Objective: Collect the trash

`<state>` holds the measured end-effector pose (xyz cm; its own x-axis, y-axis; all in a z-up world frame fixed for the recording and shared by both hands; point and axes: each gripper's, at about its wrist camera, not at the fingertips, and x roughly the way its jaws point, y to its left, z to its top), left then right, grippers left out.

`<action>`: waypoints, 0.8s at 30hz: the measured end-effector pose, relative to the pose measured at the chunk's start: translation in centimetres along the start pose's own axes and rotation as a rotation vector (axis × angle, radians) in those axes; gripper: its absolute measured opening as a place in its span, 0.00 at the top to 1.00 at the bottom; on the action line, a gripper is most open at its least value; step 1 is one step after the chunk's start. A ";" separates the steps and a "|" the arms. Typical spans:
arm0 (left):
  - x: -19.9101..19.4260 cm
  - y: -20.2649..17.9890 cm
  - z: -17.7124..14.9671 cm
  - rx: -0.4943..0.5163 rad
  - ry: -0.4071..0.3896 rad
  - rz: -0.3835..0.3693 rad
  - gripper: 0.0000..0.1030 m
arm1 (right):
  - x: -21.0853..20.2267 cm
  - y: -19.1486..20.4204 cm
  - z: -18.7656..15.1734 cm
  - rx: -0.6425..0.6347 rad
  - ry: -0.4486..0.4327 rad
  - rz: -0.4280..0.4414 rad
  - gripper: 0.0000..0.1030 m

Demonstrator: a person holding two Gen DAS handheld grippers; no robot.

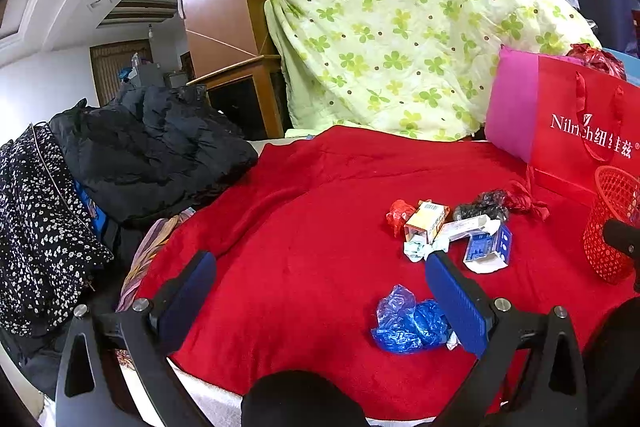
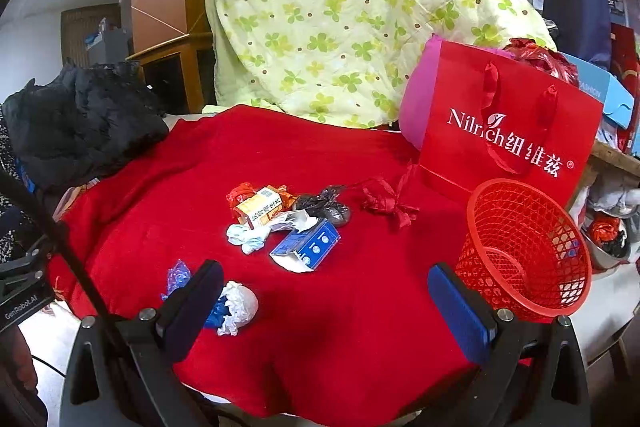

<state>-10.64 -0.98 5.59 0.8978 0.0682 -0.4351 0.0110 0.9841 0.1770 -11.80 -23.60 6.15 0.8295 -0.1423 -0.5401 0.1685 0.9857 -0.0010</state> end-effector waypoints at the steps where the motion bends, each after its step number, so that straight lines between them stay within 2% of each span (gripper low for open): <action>1: 0.0 0.0 0.0 0.001 0.001 -0.002 0.00 | 0.0 0.0 0.0 -0.006 -0.001 -0.005 0.00; 16: 0.7 -0.2 -0.4 0.007 0.022 -0.014 0.00 | 0.2 -0.1 0.0 0.017 -0.013 0.004 0.00; 24: 1.2 -0.1 -0.7 -0.001 0.030 -0.016 0.00 | 0.6 0.2 0.2 0.004 0.068 0.002 0.00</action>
<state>-9.90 -0.84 4.49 0.8840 0.0573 -0.4639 0.0250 0.9853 0.1693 -11.16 -23.53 6.00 0.7919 -0.1333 -0.5959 0.1685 0.9857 0.0034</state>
